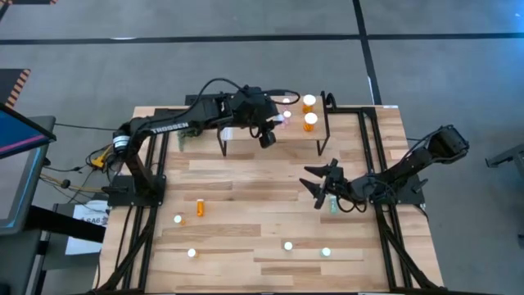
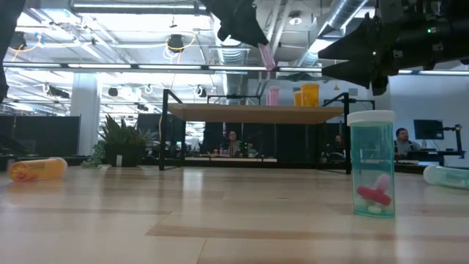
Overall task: Pick and place medicine bottles onto shelf by color
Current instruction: Put the pink pill bottle on the shelf aligned with the other pink pill bottles
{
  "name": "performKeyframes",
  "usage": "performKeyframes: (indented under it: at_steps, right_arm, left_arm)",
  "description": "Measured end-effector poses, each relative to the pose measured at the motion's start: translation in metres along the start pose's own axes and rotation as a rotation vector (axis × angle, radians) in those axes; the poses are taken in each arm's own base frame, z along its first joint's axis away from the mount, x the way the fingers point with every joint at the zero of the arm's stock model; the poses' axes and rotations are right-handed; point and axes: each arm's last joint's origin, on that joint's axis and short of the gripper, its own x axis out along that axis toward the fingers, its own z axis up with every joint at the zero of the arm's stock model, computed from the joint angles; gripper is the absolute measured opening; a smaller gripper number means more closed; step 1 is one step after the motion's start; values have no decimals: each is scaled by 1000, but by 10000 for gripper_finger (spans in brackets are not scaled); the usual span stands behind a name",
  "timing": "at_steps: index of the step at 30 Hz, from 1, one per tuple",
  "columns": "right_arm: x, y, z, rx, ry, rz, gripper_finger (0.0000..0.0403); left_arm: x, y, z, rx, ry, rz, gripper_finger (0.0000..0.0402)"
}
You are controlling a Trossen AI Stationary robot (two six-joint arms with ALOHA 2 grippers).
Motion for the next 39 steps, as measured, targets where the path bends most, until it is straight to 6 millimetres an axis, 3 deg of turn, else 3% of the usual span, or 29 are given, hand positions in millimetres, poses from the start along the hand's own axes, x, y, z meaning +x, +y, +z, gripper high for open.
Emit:
performKeyframes:
  at_steps: [6,10,16,34,39]
  right_arm:
    - [1,-1,0,5,-3,-6,260]
    - [1,-1,-1,3,6,-7,260]
    - [1,-2,-1,4,12,-9,260]
    - [0,-1,-1,7,11,-4,260]
    - [0,-1,-1,9,11,-3,260]
  left_arm:
    - [9,5,3,24,95,-10,105]
    - [14,7,16,33,105,-10,105]
    - [34,2,18,56,125,-36,105]
    - [62,-3,0,80,219,-56,105]
    - [80,-2,-11,81,263,-57,105]
